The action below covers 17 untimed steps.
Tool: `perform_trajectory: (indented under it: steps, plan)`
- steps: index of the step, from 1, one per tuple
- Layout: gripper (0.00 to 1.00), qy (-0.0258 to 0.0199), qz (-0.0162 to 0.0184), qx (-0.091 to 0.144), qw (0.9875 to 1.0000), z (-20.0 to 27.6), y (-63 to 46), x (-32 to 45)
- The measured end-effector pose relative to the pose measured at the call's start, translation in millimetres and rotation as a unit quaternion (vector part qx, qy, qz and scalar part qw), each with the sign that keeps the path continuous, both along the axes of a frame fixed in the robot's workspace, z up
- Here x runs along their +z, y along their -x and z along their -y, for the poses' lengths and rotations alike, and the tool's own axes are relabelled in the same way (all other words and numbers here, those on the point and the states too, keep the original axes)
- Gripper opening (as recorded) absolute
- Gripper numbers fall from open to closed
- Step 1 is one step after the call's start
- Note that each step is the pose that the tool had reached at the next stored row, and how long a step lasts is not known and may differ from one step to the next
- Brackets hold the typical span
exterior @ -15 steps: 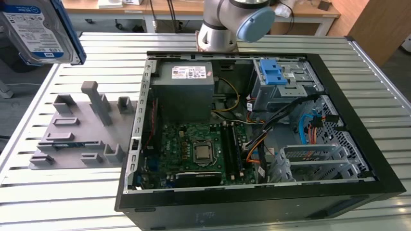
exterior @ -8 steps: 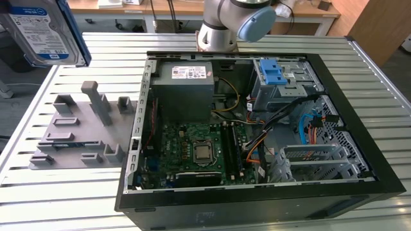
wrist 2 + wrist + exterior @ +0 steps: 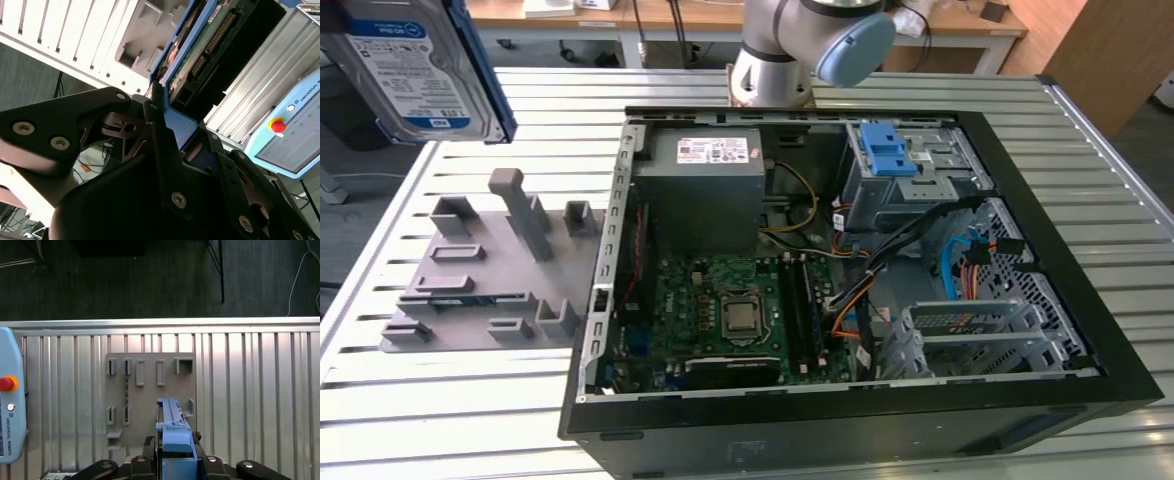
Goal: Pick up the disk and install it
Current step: 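Pick up the disk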
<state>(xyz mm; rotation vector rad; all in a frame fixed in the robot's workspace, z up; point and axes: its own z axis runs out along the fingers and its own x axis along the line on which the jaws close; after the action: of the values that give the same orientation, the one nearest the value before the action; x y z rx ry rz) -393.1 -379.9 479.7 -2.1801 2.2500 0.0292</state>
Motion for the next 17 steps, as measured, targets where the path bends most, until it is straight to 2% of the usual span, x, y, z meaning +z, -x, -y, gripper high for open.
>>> perform_trajectory:
  steps: [6,10,17]
  plan:
    - [0.36,-0.0026,-0.0002,0.0,1.0,7.1,-6.0,0.0]
    - [0.36,-0.0056,-0.0005,0.0,1.0,9.8,-11.5,0.0]
    - [0.36,-0.0081,-0.0013,0.0,1.0,14.3,-23.2,0.0]
